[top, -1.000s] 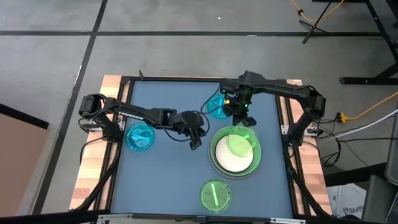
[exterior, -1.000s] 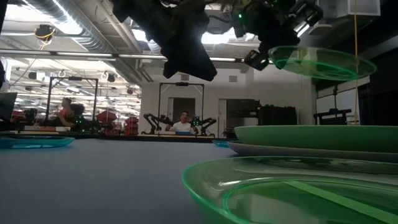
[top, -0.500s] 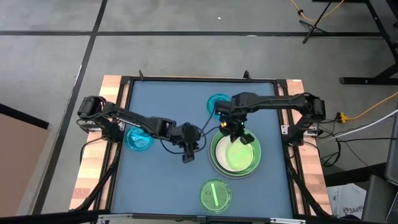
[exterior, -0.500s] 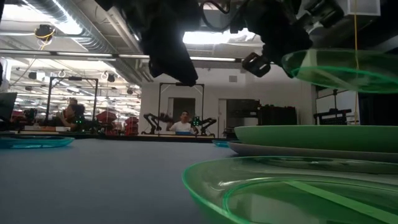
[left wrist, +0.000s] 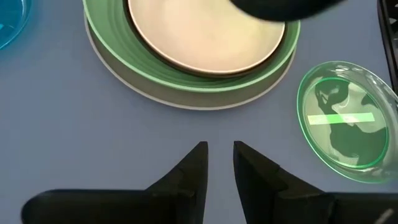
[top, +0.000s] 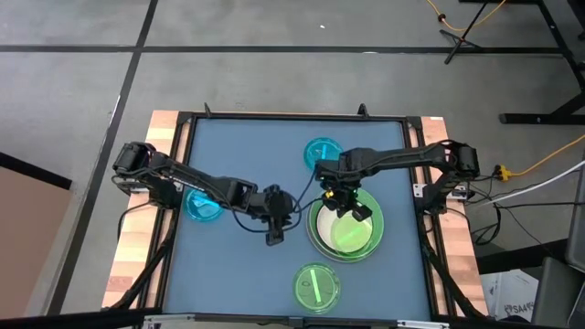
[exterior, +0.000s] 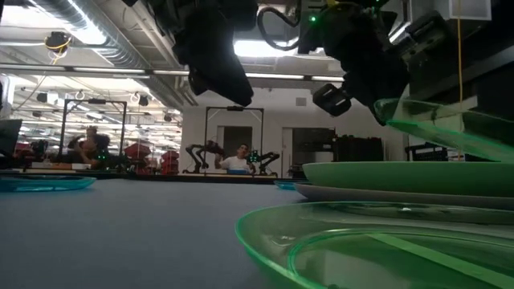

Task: Stack plastic plates
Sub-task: Stack the top green plate on the white plate

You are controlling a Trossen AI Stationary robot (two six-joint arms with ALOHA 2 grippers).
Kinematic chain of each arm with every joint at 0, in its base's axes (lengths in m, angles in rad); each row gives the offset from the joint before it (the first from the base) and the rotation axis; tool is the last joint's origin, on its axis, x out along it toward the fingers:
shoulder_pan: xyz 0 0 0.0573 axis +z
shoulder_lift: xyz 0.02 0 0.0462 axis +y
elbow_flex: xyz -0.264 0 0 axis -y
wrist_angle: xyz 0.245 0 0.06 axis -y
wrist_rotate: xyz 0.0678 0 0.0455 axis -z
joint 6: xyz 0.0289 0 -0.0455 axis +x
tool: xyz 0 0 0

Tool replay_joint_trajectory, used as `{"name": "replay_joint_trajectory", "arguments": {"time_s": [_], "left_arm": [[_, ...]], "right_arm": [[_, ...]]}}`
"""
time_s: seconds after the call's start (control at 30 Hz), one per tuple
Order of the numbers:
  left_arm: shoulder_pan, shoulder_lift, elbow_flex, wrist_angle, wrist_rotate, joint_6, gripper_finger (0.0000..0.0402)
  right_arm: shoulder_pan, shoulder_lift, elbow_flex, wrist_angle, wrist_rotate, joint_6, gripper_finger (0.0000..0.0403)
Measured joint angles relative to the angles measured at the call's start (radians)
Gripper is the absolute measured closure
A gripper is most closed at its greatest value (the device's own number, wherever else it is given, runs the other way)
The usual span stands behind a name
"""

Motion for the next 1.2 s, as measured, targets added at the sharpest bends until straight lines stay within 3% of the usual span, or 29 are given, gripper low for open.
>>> {"name": "replay_joint_trajectory", "arguments": {"time_s": [0.57, 0.93, 1.2], "left_arm": [[0.003, 0.0, 0.0, -0.001, -0.044, 0.0, 0.0333], [0.003, 0.0, 0.0, -0.003, -0.044, 0.001, 0.0333], [0.003, 0.0, 0.0, 0.0, -0.048, 0.001, 0.0333]], "right_arm": [[-0.132, 0.0, -0.005, 0.054, 0.018, -0.004, 0.0403], [-0.137, 0.046, -0.044, 0.12, 0.037, -0.011, 0.0403], [-0.138, 0.045, -0.076, 0.162, 0.167, -0.012, 0.0403]]}}
